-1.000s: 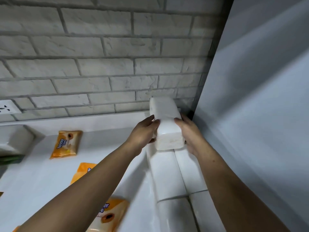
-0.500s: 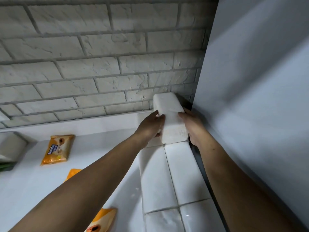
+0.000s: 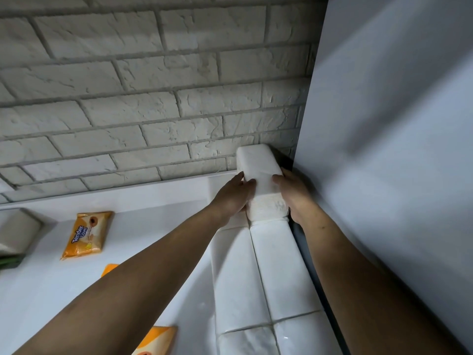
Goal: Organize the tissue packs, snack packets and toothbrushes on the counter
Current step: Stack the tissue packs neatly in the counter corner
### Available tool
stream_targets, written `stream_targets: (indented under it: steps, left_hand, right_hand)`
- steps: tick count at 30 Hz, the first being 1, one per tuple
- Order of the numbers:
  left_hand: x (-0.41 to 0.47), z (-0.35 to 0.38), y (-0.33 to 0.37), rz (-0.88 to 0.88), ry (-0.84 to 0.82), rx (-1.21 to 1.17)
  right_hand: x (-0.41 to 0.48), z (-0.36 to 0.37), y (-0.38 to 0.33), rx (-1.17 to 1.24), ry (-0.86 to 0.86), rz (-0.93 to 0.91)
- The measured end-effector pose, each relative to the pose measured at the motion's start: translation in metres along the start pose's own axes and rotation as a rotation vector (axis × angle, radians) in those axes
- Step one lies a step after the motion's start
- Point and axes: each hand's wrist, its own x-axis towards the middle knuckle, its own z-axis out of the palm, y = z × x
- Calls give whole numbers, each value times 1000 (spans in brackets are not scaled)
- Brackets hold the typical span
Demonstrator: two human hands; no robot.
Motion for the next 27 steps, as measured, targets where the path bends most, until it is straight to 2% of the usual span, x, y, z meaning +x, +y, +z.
stream_targets:
  steps: [10, 16, 20, 24, 27]
  left_hand:
    - [24, 5, -25, -22, 63, 131]
    - [4, 4, -10, -24, 70, 48]
    - [-10, -7, -5, 19, 123, 41]
    - [-22, -31, -14, 76, 158, 9]
    - [-35, -57, -19, 114, 220, -1]
  right_hand:
    - [-7, -1, 7, -89, 1, -32]
    - [-13, -2, -6, -236, -16, -73]
    - [-19, 1, -14, -349, 135, -161]
    - [-36, 15, -26, -462, 300, -343]
    - [-53, 39, -39, -503, 346, -489]
